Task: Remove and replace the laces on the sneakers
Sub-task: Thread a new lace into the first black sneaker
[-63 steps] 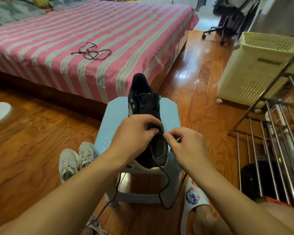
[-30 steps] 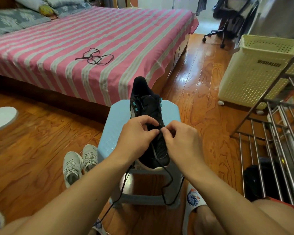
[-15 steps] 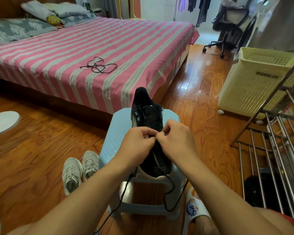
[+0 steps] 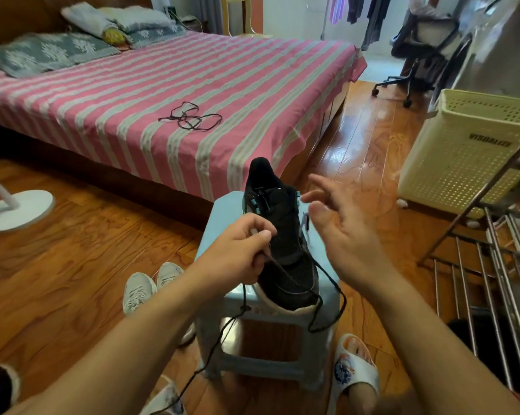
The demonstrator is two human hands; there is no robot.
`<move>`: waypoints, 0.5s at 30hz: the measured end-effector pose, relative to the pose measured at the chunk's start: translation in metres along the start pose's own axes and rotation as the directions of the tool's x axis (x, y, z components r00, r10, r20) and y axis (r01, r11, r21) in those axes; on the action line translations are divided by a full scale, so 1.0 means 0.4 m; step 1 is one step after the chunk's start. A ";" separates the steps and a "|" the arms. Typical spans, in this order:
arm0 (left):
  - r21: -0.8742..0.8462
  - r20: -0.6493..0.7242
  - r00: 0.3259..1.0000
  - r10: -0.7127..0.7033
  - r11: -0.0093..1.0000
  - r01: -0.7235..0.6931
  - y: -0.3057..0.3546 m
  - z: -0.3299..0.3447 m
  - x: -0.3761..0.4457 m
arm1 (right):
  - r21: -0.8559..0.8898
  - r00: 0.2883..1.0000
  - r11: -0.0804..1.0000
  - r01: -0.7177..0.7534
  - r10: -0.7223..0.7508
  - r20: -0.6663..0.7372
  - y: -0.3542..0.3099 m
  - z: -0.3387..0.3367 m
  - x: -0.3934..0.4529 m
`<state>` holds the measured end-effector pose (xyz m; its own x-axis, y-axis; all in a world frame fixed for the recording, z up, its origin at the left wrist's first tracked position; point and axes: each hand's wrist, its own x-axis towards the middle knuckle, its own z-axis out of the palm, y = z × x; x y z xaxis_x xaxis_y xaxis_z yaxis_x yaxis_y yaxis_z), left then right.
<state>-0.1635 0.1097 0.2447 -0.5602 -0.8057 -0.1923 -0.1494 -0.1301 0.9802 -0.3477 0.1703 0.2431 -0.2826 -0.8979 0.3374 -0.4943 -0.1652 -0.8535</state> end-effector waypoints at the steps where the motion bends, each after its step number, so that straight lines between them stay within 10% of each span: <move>1: -0.005 0.025 0.999 0.021 1.000 -0.021 0.006 -0.006 -0.017 | 0.014 0.978 0.999 0.032 -0.034 0.204 -0.020 0.023 -0.025; 3: 0.051 0.082 0.994 0.076 0.995 -0.080 0.014 -0.026 -0.043 | -0.101 0.905 0.980 0.173 -0.118 0.410 -0.010 0.070 -0.067; 5: 0.301 0.145 0.984 0.104 0.943 -0.144 0.008 -0.069 -0.053 | -0.106 0.958 0.984 0.147 -0.115 0.263 0.018 0.068 -0.057; 8: 0.865 0.065 0.997 0.041 0.496 -0.077 -0.040 -0.190 -0.041 | 0.106 0.993 0.988 -0.111 0.105 0.060 0.028 -0.045 -0.012; 11: 0.949 -0.286 0.956 0.057 0.153 0.275 -0.060 -0.283 -0.057 | 0.050 0.855 0.988 -0.148 0.102 0.509 0.014 -0.149 -0.028; 13: 0.911 -0.412 0.890 0.196 0.109 0.398 -0.029 -0.276 -0.085 | 0.018 0.684 0.990 -0.137 0.082 0.725 -0.008 -0.159 -0.057; 15: 0.952 -0.293 0.884 0.365 0.197 0.234 0.007 -0.226 -0.109 | 0.116 0.753 0.965 -0.234 0.105 0.650 -0.033 -0.124 -0.062</move>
<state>-0.0657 0.0921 0.2601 -0.3113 -0.9286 0.2020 -0.9362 0.3362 0.1028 -0.3750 0.2149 0.2655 0.2694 -0.9585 -0.0933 -0.3157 0.0036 -0.9488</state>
